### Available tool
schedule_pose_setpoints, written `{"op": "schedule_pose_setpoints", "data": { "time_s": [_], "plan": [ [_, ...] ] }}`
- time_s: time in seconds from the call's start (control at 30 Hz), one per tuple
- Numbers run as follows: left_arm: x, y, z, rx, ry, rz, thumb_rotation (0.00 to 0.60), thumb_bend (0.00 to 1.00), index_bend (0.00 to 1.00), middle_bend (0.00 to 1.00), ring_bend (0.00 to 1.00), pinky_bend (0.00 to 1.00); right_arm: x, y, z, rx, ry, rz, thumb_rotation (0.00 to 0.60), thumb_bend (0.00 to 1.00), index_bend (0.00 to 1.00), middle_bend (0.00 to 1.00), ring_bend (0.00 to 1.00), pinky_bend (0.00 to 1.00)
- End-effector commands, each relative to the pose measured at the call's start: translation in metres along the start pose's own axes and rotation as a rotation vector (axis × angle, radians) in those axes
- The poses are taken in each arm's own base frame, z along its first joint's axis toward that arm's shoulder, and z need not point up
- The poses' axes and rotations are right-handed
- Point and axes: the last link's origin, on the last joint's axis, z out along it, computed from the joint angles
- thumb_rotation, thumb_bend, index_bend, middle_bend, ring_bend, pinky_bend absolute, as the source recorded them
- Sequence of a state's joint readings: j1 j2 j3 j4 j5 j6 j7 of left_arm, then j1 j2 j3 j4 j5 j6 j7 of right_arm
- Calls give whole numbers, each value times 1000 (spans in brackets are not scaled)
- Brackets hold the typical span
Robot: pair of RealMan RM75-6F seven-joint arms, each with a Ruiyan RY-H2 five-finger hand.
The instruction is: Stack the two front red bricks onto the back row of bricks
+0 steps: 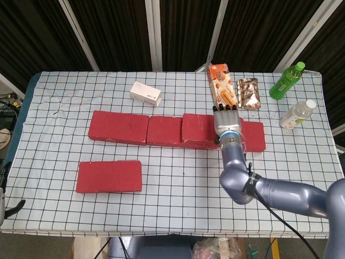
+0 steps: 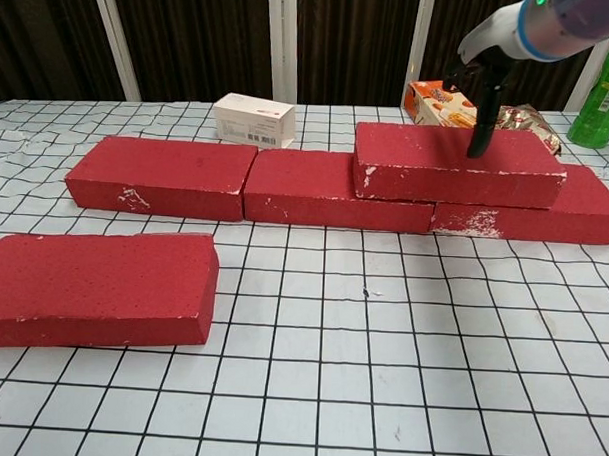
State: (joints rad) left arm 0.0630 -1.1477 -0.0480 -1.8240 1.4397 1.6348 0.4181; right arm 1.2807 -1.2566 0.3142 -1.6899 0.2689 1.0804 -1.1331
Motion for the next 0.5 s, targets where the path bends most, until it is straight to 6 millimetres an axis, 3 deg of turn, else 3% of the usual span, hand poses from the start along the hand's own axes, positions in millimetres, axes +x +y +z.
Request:
{"op": "schedule_pose_setpoints", "data": {
  "time_s": [0.03,0.13,0.17,0.2,0.3,0.5],
  "plan": [
    [0,1,-1,-9,-2,-4,600,0,59,0,34,217,3,49,-31,-23,57,10,600,153,66,0,0,0],
    [2,1,-3,-18,1,-12,600,0,59,0,34,217,-5,83,-56,-4,120,61,600,154,66,0,0,0],
    [3,2,-3,-34,12,-21,600,0,59,0,34,217,-20,119,-77,-21,166,152,600,154,66,0,0,0],
    [3,3,-3,-42,14,-22,600,0,58,0,34,217,-30,134,-87,-1,205,187,600,153,66,0,0,0],
    [3,4,-3,-63,19,-22,600,0,58,0,34,217,-50,162,-101,45,288,242,600,154,66,0,0,0],
    [2,8,1,-137,43,-43,600,0,58,0,34,225,-89,199,-120,98,374,311,600,154,66,0,0,0]
  ]
}}
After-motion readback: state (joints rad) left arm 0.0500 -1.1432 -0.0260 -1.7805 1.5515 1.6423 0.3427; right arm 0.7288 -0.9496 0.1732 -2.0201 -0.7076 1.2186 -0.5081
